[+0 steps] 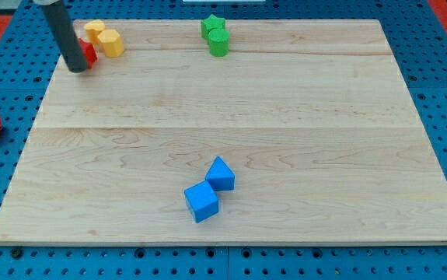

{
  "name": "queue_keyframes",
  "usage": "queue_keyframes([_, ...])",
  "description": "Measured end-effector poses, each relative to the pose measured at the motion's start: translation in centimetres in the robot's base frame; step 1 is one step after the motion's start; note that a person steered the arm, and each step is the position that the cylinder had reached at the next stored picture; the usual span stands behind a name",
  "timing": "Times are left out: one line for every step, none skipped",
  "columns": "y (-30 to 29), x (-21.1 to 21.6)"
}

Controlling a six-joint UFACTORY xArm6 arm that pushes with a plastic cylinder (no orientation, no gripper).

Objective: Separate the green circle from the green star

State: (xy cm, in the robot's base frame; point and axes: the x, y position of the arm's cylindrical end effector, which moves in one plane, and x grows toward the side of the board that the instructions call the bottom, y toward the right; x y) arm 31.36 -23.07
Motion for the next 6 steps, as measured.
queue_keyframes([5.6,2.3])
queue_keyframes([18.4,2.0])
queue_keyframes([29.3,-1.5])
queue_keyframes([31.9,-9.3])
queue_keyframes([29.1,-12.1])
queue_keyframes([22.6,-12.1])
